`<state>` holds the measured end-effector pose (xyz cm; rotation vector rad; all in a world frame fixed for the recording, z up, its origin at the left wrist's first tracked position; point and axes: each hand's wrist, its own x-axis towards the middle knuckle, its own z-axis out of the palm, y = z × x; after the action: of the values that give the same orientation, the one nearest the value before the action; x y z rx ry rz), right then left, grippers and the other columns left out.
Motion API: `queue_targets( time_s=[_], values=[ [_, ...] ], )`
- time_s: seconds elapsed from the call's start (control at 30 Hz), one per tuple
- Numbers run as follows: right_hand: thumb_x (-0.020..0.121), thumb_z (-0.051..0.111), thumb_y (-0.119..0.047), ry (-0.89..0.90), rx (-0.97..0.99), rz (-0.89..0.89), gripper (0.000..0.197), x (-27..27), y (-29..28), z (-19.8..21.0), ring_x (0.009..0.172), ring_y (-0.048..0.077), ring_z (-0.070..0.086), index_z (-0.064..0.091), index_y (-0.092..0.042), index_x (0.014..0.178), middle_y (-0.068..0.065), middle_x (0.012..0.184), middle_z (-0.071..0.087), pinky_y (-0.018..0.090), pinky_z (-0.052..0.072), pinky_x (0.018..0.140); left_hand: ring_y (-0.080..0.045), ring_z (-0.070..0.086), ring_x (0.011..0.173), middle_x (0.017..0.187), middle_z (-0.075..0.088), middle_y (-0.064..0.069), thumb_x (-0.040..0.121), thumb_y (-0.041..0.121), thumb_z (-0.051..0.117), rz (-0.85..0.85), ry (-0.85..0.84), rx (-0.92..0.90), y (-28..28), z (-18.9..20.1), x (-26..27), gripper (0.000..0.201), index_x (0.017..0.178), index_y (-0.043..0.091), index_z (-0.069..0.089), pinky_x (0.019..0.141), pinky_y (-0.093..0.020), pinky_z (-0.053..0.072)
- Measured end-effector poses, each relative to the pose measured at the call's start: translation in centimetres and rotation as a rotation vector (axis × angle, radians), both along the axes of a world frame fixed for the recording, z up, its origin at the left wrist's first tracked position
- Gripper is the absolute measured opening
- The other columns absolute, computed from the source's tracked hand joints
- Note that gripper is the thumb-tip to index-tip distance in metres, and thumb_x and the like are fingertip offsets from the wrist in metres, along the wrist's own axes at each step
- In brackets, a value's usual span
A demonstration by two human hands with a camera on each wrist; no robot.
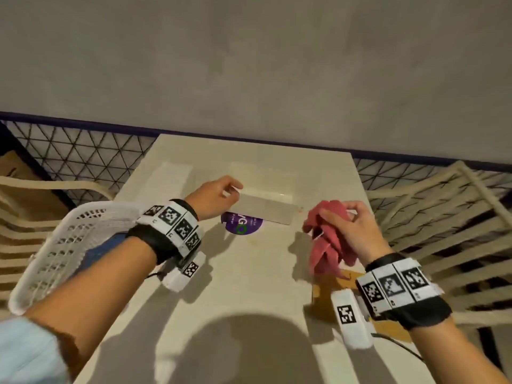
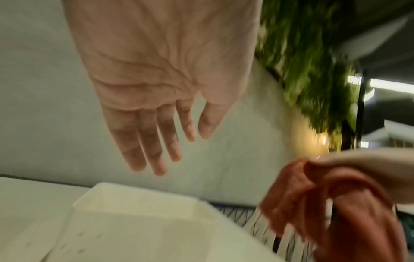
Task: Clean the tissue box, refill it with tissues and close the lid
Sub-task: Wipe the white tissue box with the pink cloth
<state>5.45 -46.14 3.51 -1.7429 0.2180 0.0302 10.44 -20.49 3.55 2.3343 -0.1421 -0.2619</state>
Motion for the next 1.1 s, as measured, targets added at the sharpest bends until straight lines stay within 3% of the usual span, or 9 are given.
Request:
queue_targets(
  time_s=[0.1,0.17,0.27,0.33,0.47,0.63,0.83,1.03,1.1],
  values=[
    [0.074,0.072,-0.012,0.165,-0.06,-0.016,0.046,1.8,-4.4,-1.9,0.09,0.026,0.061,0.048,-0.012,0.113,0.014,0.105,0.059,0.031,0.051,0.08,-0.027,0.048,0.122,0.136,0.047,-0.012,0.096,0.016,0.043,-0.105,0.021,0.294,-2.7,-3.4,4.0,0.039,0.134,0.009,0.042,0.1,-0.03,0.036],
    [0.07,0.074,-0.005,0.225,-0.112,0.028,0.052,2.6,-6.5,-3.0,0.102,0.032,0.058,0.051,-0.01,0.116,0.015,0.104,0.06,0.044,0.046,0.094,-0.028,0.034,0.136,0.15,0.031,-0.012,0.096,0.014,0.04,-0.162,0.014,0.486,-4.1,-5.1,6.7,0.046,0.141,0.011,0.032,0.111,-0.033,0.028],
    [0.071,0.071,0.002,0.217,-0.224,0.108,0.034,3.6,-8.8,-4.0,0.089,0.022,0.061,0.063,-0.007,0.103,0.003,0.083,0.064,0.035,0.05,0.089,-0.023,0.016,0.145,0.157,0.014,-0.008,0.097,0.014,0.037,-0.273,0.086,0.832,-5.3,-7.5,10.2,0.056,0.147,0.014,0.014,0.118,-0.038,0.01],
    [0.071,0.073,-0.002,0.172,-0.325,0.137,0.02,3.9,-9.6,-4.2,0.08,0.018,0.061,0.065,-0.017,0.082,-0.001,0.076,0.064,0.031,0.052,0.079,-0.021,0.021,0.143,0.156,0.022,-0.006,0.096,0.019,0.039,-0.335,0.178,0.994,-5.1,-8.6,11.7,0.059,0.148,0.018,0.012,0.118,-0.039,0.008],
    [0.074,0.072,-0.008,0.05,-0.383,0.15,0.023,4.9,-11.0,-4.8,0.074,0.012,0.055,0.06,-0.027,0.074,-0.005,0.075,0.061,0.022,0.046,0.067,-0.026,0.051,0.121,0.135,0.051,-0.005,0.095,0.022,0.041,-0.404,0.214,1.014,-5.3,-9.2,13.1,0.042,0.138,0.022,0.035,0.102,-0.038,0.041],
    [0.081,0.065,-0.007,-0.012,-0.228,0.111,0.024,5.9,-10.9,-5.3,0.08,0.012,0.054,0.06,-0.03,0.075,-0.003,0.085,0.062,0.02,0.039,0.064,-0.029,0.056,0.109,0.122,0.057,-0.012,0.096,0.013,0.034,-0.44,0.09,0.985,-6.4,-8.1,11.8,0.032,0.126,0.014,0.044,0.086,-0.034,0.043],
    [0.082,0.063,-0.003,-0.052,-0.045,-0.04,0.025,6.4,-8.2,-3.9,0.07,0.013,0.059,0.052,-0.025,0.083,0.003,0.073,0.056,0.014,0.048,0.053,-0.034,0.059,0.095,0.098,0.063,-0.017,0.099,0.022,0.032,-0.15,-0.067,0.398,-5.4,-5.5,8.0,0.029,0.111,0.005,0.052,0.077,-0.034,0.04],
    [0.072,0.069,0.007,-0.121,0.153,0.14,0.039,4.1,-0.8,-0.6,0.077,0.008,0.058,0.048,-0.022,0.088,0.004,0.089,0.061,0.012,0.049,0.066,-0.02,0.055,0.111,0.116,0.06,-0.006,0.1,0.025,0.03,0.177,0.149,-0.532,-5.3,-4.4,2.7,0.024,0.108,0.018,0.052,0.099,-0.03,0.042],
    [0.072,0.072,0.002,-0.205,0.02,0.276,0.035,2.8,1.9,-0.4,0.077,-0.002,0.058,0.055,-0.022,0.091,-0.002,0.09,0.064,0.006,0.045,0.073,-0.014,0.06,0.1,0.108,0.062,-0.002,0.101,0.023,0.029,0.269,0.267,-0.819,-5.3,-4.0,1.3,0.025,0.105,0.018,0.052,0.079,-0.018,0.052]
  ],
)
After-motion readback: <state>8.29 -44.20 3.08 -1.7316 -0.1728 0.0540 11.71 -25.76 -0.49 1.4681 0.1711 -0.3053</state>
